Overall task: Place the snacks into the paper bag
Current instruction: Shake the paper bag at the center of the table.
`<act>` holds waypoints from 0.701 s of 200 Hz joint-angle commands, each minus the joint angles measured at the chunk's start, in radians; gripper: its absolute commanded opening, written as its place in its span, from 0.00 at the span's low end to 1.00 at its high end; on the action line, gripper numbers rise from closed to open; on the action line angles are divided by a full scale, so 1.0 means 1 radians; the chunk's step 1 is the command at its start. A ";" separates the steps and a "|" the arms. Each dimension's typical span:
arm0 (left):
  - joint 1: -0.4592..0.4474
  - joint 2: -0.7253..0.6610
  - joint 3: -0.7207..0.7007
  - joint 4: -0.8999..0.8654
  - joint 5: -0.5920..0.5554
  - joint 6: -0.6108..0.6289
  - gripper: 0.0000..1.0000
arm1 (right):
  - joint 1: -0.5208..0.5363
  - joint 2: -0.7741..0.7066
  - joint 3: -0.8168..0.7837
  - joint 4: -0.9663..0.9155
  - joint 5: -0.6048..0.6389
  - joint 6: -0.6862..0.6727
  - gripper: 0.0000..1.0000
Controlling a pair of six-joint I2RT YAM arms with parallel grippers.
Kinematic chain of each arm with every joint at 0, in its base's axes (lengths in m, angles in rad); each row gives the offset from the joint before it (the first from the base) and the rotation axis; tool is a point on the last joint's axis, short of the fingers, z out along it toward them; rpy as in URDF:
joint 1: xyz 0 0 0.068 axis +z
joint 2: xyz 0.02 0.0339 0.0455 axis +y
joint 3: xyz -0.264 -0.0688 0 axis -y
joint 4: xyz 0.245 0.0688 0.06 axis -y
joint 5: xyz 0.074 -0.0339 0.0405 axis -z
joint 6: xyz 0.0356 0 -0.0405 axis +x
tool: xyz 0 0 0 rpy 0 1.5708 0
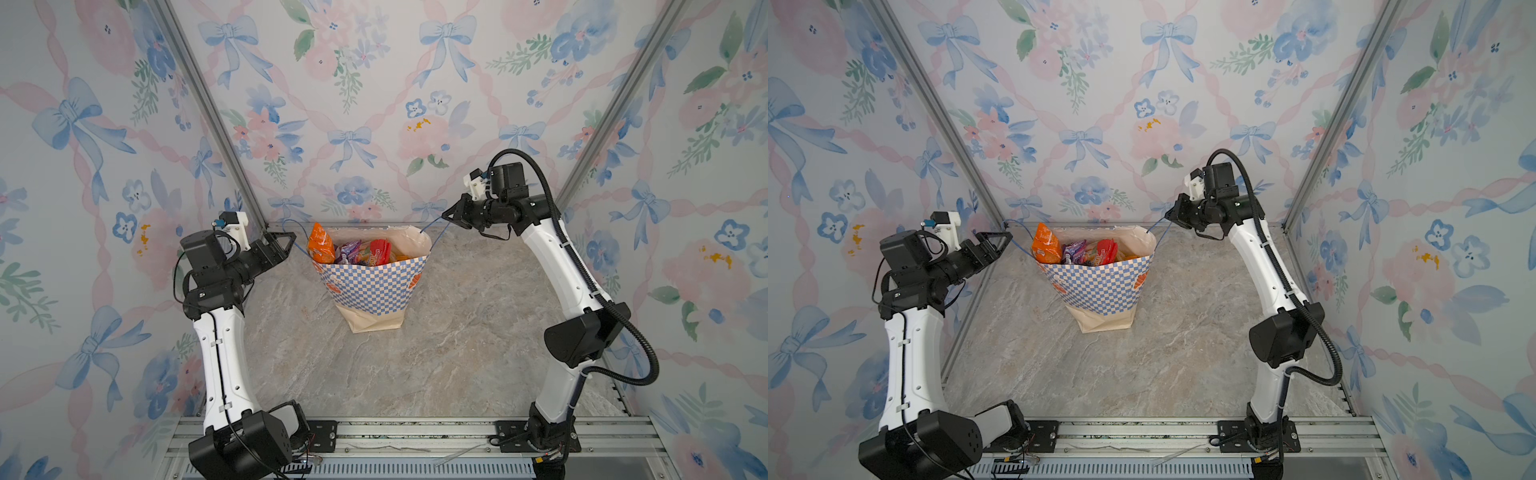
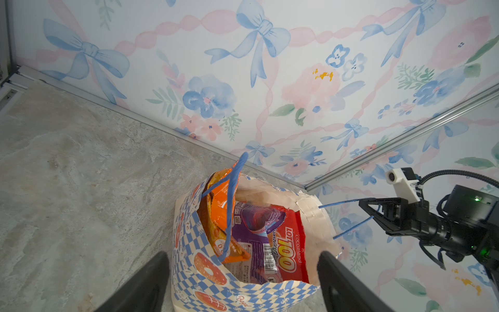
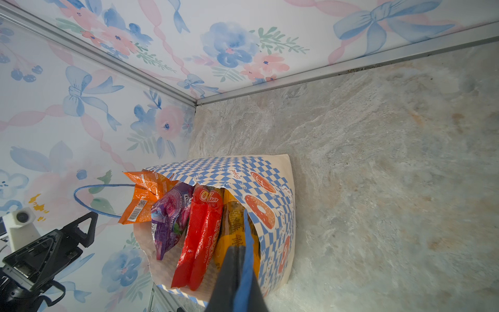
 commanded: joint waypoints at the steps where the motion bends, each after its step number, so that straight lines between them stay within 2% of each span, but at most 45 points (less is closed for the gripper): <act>1: -0.012 0.010 0.010 -0.002 -0.027 0.035 0.90 | -0.004 -0.001 0.043 0.037 0.008 -0.008 0.06; 41: -0.051 0.058 0.032 0.000 -0.063 0.063 0.85 | -0.001 0.003 0.041 0.039 0.005 -0.008 0.06; 79: -0.088 0.099 0.062 0.000 -0.077 0.052 0.68 | 0.004 0.007 0.044 0.044 -0.002 -0.005 0.06; 140: -0.116 0.125 0.093 0.023 -0.071 0.019 0.47 | 0.019 0.015 0.056 0.039 -0.013 -0.007 0.06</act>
